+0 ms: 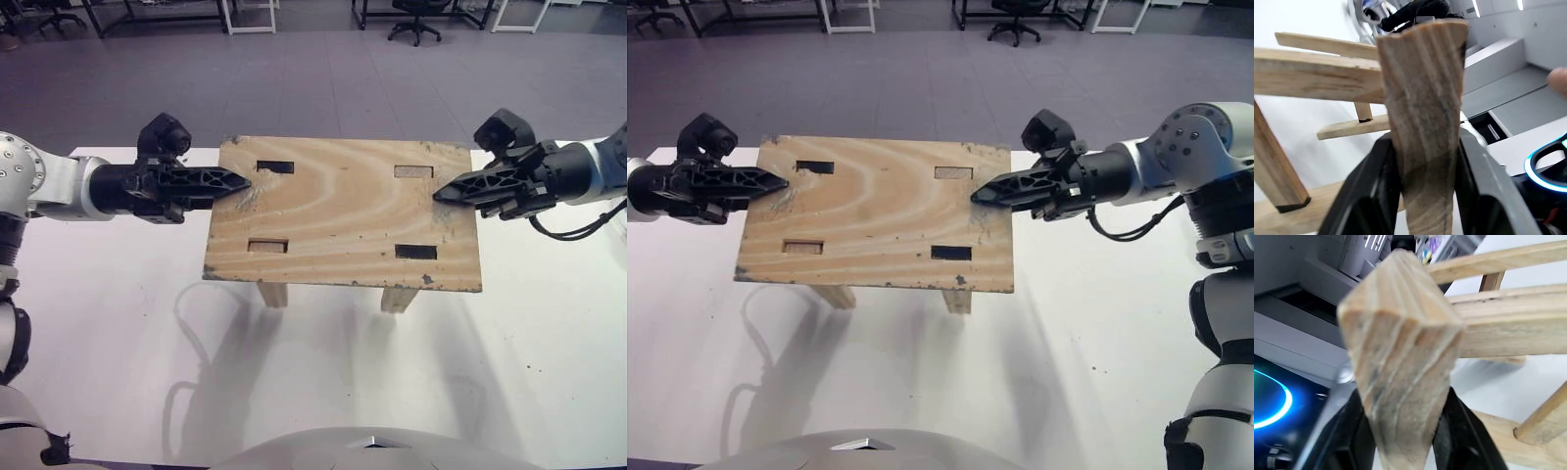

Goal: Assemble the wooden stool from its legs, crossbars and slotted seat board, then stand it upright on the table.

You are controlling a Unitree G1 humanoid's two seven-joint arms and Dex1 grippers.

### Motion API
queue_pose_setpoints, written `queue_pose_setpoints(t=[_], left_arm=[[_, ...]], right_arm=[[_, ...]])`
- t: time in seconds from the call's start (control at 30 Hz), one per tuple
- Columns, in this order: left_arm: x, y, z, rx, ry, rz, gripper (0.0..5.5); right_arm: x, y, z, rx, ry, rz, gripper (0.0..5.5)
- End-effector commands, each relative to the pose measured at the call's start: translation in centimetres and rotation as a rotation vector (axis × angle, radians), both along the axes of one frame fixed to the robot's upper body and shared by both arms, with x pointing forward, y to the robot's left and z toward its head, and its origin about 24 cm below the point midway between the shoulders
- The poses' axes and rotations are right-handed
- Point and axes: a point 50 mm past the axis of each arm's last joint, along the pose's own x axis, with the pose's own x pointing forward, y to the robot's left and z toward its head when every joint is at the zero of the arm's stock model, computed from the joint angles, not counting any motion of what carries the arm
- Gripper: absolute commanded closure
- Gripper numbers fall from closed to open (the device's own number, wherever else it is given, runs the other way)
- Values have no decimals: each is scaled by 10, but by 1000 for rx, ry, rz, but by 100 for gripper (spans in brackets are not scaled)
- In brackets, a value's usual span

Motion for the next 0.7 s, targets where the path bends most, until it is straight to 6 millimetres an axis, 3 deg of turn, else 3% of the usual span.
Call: queue_pose_setpoints(t=[0.03, 0.07, 0.13, 0.2, 0.4, 0.43, 0.53, 0.6, 0.63, 0.7], left_arm=[[-15, 5, 12, -120, 161, -71, 419], [-13, 4, 1, -82, 191, -53, 419], [-7, 3, -24, 11, 250, 3, 419], [2, 2, -38, 50, 245, 70, 364], [-2, 23, -64, 135, 190, 298, 261], [-4, 36, -63, 152, 178, 373, 242], [-6, 68, -21, 96, 18, 534, 186], [-5, 80, -9, 84, -149, 654, 167], [-4, 85, -16, 146, -246, 733, 167], [-7, 90, -69, 474, -461, 935, 167]], right_arm=[[-9, 6, 21, 198, 147, 65, 416], [-8, -1, 8, 168, 174, 17, 416], [-12, -13, -17, 103, 218, -64, 364], [-16, -23, -39, 44, 224, -156, 319], [-22, -33, -65, -45, 91, -372, 203], [-21, -42, -66, -66, 48, -463, 183], [-21, -90, -56, -66, -174, -886, 141], [-19, -102, -55, -117, -415, -1096, 141], [-17, -104, -61, -178, -529, -1182, 141], [-4, -103, -98, -399, -708, -1360, 141]])
